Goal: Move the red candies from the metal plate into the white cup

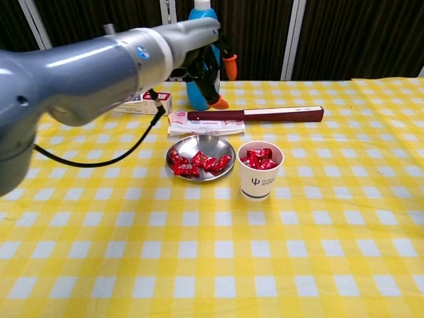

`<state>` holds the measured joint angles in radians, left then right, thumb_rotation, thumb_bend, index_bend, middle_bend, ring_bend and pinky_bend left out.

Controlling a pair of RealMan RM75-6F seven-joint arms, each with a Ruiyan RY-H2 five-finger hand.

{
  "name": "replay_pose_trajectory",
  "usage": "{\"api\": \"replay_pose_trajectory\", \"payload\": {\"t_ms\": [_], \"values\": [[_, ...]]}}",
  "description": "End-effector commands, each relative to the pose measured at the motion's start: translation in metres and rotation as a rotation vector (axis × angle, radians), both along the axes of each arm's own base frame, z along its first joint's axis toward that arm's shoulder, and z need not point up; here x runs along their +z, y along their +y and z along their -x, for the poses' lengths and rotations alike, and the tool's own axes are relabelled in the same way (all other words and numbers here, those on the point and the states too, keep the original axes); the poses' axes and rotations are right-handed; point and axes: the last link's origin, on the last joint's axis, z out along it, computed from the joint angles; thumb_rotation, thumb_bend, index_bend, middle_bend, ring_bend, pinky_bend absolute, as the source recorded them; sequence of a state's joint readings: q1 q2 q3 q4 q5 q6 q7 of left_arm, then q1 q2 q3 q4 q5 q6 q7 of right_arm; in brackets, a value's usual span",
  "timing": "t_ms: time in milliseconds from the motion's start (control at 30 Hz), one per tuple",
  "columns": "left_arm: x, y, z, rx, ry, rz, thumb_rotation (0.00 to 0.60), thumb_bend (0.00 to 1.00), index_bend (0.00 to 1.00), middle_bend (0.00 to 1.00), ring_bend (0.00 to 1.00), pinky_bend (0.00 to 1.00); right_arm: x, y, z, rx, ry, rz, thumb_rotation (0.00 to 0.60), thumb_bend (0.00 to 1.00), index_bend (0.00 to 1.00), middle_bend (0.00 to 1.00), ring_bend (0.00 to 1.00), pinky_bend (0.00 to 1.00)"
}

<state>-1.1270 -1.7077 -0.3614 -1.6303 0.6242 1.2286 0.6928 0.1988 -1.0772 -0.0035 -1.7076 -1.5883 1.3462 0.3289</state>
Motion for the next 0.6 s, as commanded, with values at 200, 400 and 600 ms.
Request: {"api": "replay_pose_trajectory", "payload": {"t_ms": [200, 400, 600], "values": [[0.06, -0.043, 0.097, 0.062, -0.011, -0.109, 0.6, 0.22, 0.31, 0.4, 0.47, 0.55, -0.002, 0.0, 0.001, 0.002, 0.027, 0.003, 0.6, 0.28, 0.0, 0.0, 0.0, 0.0], [0.098, -0.088, 0.176, 0.09, 0.095, -0.169, 0.6, 0.16, 0.04, 0.07, 0.14, 0.23, -0.003, 0.001, 0.002, 0.015, 0.073, 0.018, 0.6, 0.28, 0.0, 0.0, 0.0, 0.0], [0.131, -0.136, 0.236, 0.14, 0.191, -0.226, 0.6, 0.13, 0.0, 0.0, 0.01, 0.04, -0.003, 0.002, 0.003, 0.06, 0.153, 0.068, 0.6, 0.28, 0.0, 0.0, 0.0, 0.0]]}}
